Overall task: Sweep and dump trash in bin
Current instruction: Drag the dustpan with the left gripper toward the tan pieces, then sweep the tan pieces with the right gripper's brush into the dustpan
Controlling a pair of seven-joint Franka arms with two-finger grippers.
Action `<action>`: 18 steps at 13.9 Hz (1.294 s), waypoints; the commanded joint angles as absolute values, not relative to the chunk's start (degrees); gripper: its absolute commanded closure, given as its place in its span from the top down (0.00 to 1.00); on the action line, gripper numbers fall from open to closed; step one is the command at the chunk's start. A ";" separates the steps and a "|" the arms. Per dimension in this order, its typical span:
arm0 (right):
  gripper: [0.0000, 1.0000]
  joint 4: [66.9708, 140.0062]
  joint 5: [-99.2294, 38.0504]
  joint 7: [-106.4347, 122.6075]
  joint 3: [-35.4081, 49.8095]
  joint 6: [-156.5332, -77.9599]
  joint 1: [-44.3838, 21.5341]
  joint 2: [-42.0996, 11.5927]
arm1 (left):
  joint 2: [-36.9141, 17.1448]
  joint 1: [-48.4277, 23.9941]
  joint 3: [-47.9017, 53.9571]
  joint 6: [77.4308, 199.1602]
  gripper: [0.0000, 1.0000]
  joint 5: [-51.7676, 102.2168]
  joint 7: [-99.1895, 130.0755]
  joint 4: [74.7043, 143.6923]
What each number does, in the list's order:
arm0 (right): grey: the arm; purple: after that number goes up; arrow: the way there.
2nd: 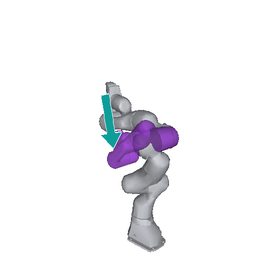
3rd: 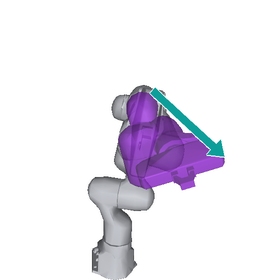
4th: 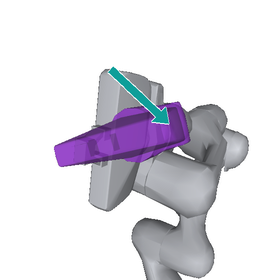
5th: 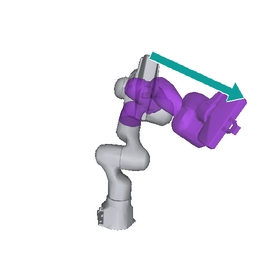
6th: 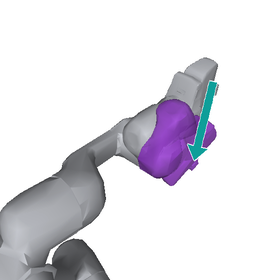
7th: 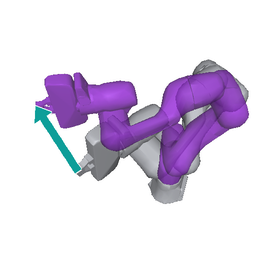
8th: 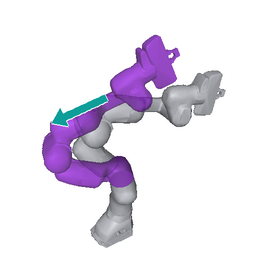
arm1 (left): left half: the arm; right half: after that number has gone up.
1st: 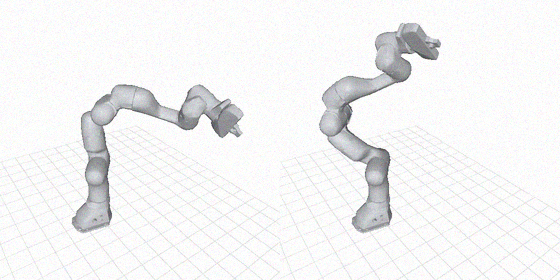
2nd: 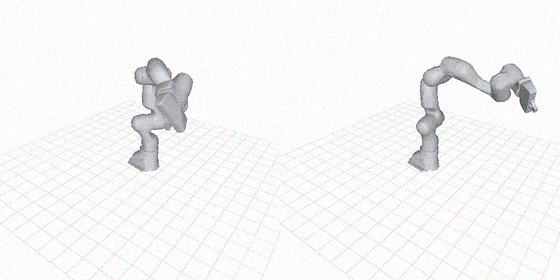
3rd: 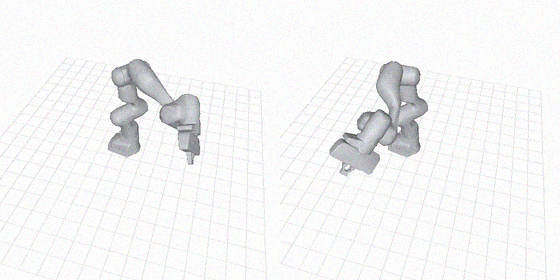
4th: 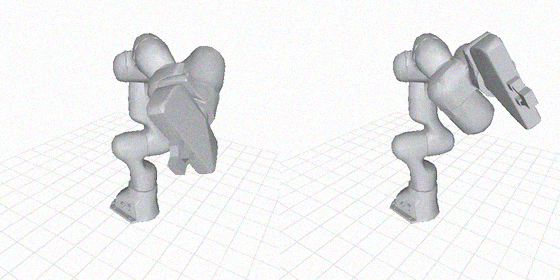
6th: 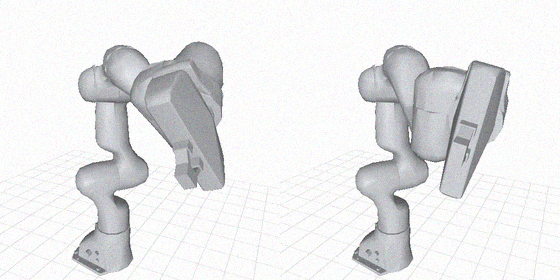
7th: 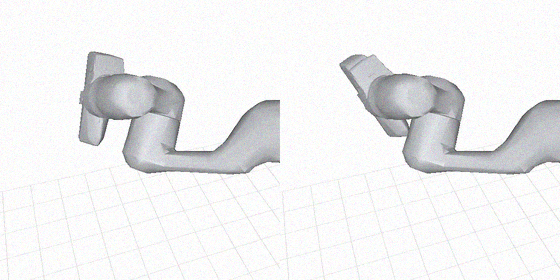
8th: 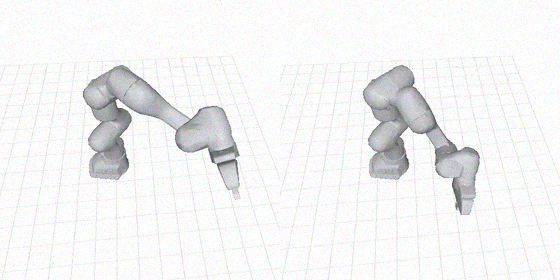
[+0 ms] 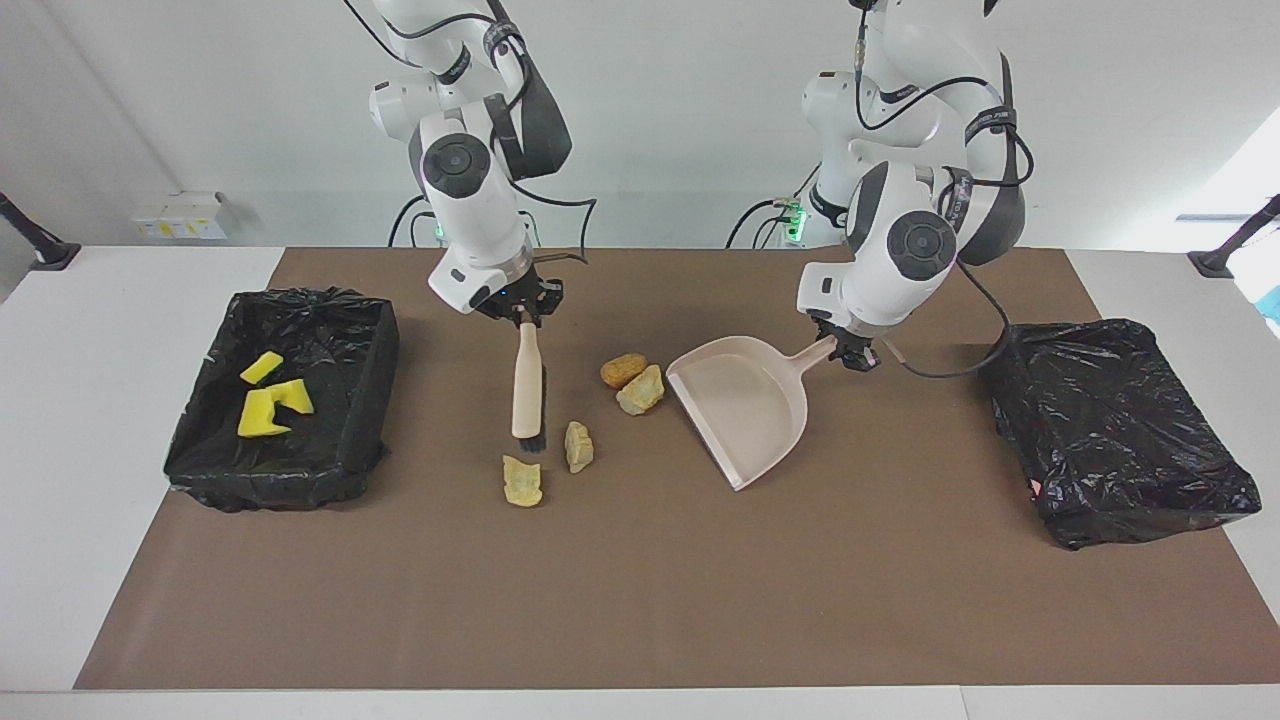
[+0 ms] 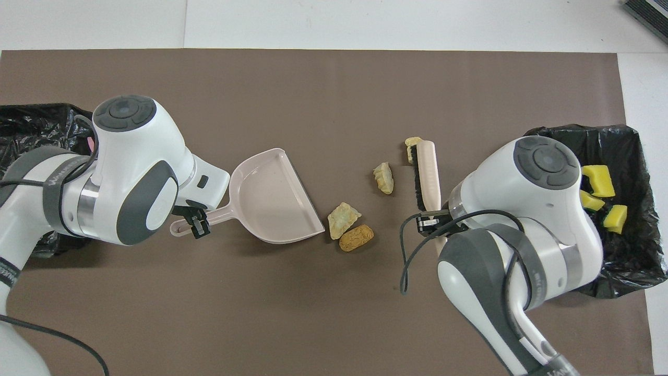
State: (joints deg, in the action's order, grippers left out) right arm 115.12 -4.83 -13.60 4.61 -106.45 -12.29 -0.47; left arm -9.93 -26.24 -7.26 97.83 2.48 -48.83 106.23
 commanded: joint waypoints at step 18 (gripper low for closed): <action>0.00 119.79 -1.91 0.95 5.89 -116.10 -22.05 -7.30 | 3.69 -38.06 -6.42 109.33 0.00 -1.67 -35.16 128.41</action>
State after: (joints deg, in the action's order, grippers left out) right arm 118.36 1.59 -1.40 5.75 -115.71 -20.69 -8.15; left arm 1.42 -36.99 -5.81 107.81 -0.63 -35.38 125.71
